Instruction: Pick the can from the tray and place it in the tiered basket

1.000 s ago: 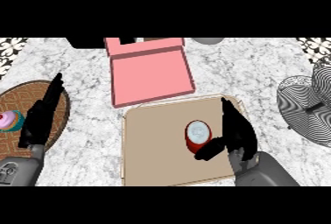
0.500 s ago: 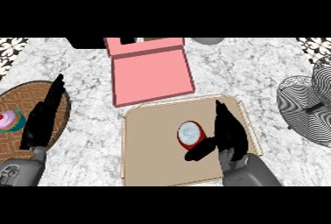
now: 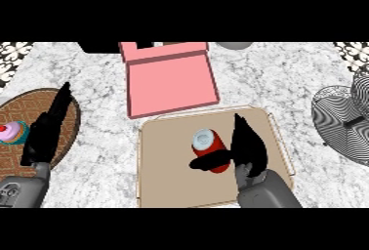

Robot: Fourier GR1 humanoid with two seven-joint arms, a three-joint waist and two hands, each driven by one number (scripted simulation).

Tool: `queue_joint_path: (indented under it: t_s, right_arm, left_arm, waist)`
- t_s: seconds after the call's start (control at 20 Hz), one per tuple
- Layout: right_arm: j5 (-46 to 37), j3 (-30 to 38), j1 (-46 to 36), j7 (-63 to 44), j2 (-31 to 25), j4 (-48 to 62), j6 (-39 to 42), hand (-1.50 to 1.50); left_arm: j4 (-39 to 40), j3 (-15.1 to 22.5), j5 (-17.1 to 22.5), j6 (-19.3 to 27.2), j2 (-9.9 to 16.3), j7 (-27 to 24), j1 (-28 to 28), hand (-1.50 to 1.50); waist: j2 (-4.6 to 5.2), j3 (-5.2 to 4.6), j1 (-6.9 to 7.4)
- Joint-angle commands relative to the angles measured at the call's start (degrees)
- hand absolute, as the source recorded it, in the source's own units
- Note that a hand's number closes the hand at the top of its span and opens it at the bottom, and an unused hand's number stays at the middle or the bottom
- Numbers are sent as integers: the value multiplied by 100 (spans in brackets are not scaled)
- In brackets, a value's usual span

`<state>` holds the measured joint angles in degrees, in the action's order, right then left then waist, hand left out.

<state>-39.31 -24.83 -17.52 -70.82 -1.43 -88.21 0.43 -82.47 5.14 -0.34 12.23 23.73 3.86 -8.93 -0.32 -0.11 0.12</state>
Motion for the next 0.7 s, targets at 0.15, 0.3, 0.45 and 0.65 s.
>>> queue_joint_path:
  t_s: [0.15, 0.3, 0.45, 0.65]
  right_arm:
    - [162, 99, -357, -1258, 138, 388, 38, -150]
    - [574, -140, 190, -829, 139, 579, 113, 150]
    - [393, -135, -382, -508, 71, 859, 976, 150]
    - [226, -591, -125, -648, 139, 612, 574, 150]
  left_arm:
    - [34, -72, -45, -45, -72, -36, -42, 0]
    - [-137, 71, -195, 100, -224, -56, 115, 0]
    - [121, -18, -138, -50, -205, -147, 62, 0]
    - [-137, -228, -55, -200, -38, 192, -82, 0]
  waist:
    - [35, 8, 34]
    - [29, 11, 35]
    - [39, 5, 12]
    - [19, 10, -4]
